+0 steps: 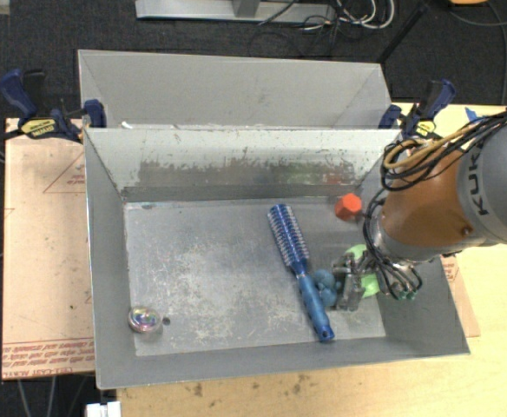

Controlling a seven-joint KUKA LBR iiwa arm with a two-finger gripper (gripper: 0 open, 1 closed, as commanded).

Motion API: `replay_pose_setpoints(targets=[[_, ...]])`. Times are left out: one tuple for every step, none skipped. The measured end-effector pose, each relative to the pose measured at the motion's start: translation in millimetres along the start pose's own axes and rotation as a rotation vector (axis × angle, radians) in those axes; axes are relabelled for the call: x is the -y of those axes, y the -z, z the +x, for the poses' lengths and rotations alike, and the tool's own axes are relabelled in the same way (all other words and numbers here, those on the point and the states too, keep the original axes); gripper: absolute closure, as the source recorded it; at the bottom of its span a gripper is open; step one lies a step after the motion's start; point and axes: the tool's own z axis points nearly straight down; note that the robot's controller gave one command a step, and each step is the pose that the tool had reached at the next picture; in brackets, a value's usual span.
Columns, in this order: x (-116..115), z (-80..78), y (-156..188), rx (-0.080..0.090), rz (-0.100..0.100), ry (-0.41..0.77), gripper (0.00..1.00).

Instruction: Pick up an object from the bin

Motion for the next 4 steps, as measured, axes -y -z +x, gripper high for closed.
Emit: replay_pose_setpoints(targets=[[-0.1,-31.8,130.1,0.012,0.002,-0.023,1.00],[-0.6,-29.5,125.4,0.002,0.000,-0.023,0.00],[25.6,8.3,12.4,-0.008,-0.002,0.118,0.00],[22.9,5.0,16.9,0.001,-0.003,0.123,1.00]])
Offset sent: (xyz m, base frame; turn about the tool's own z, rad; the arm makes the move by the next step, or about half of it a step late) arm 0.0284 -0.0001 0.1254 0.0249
